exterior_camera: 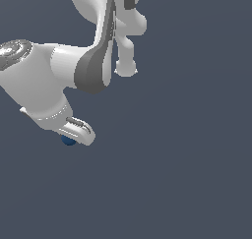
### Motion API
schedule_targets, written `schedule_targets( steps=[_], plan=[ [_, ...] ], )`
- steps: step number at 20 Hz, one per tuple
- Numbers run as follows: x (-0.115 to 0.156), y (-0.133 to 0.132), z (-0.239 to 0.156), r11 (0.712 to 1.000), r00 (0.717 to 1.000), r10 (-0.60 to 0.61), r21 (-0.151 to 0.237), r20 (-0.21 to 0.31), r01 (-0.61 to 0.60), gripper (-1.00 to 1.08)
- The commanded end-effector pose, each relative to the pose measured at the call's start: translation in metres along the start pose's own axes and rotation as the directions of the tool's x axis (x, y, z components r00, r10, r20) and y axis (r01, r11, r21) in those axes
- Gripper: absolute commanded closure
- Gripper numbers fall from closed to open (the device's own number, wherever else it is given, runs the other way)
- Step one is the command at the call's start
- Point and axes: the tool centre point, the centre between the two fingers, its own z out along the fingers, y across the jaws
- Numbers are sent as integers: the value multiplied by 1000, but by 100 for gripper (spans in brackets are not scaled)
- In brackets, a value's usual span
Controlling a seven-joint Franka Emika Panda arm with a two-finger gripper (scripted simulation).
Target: Pick up the object and move it to a goal position.
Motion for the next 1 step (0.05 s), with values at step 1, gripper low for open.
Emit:
schedule_targets(
  steps=[1],
  plan=[
    [1, 0, -2, 1000, 1000, -1, 0, -1, 1, 108]
  ],
)
